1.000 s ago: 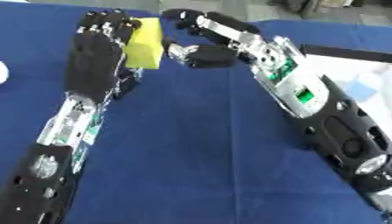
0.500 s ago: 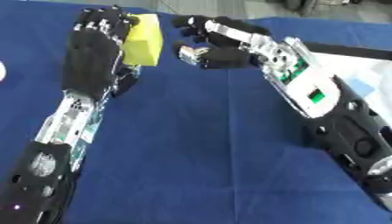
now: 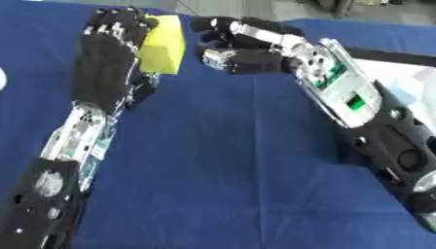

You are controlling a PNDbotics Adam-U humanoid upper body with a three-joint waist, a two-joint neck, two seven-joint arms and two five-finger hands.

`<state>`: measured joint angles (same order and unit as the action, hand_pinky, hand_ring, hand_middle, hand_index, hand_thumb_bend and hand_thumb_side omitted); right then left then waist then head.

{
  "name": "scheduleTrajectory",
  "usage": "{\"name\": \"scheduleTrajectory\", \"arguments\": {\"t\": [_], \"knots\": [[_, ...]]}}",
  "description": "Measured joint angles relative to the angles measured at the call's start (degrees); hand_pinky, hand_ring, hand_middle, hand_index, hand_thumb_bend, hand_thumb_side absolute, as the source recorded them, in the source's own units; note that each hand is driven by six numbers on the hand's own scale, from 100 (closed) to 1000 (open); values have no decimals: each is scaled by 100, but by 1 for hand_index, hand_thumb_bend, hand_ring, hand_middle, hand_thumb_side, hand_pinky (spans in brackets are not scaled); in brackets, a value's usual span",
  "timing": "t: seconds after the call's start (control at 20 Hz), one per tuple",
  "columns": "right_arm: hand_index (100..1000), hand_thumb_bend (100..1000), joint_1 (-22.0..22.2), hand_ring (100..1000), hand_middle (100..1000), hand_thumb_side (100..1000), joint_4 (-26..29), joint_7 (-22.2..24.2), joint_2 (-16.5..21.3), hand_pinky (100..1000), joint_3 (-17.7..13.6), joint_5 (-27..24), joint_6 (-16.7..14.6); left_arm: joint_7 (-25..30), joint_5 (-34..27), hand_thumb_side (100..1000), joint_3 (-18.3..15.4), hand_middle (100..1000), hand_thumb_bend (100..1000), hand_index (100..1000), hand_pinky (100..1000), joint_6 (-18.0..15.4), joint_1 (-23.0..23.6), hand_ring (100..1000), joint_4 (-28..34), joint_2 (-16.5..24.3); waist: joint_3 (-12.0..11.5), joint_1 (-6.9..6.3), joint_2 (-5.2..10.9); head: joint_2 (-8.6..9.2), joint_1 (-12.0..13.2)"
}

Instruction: Pick up the objects with one hand, pass them to the other hand, and then place them into the box on the other side of the table.

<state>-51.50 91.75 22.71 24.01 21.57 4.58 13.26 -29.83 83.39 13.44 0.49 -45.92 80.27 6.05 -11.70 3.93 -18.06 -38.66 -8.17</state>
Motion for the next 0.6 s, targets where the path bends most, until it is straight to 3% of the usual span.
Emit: {"name": "scheduleTrajectory", "arguments": {"t": [0.3, 0.6], "knots": [[1000, 100, -30, 1000, 1000, 668, -34, 21, 0, 1000, 4, -35, -65, -268, -42, 100, 127, 526, 100, 544, 649, -316, -49, 563, -20, -28, 22, 3, 0, 0, 6], [1000, 100, -47, 1000, 1000, 669, -30, 53, 0, 1000, 29, -104, -114, -360, -51, 100, 136, 525, 100, 545, 650, -347, -63, 563, -63, -55, 24, 0, 0, 0, 1]]}}
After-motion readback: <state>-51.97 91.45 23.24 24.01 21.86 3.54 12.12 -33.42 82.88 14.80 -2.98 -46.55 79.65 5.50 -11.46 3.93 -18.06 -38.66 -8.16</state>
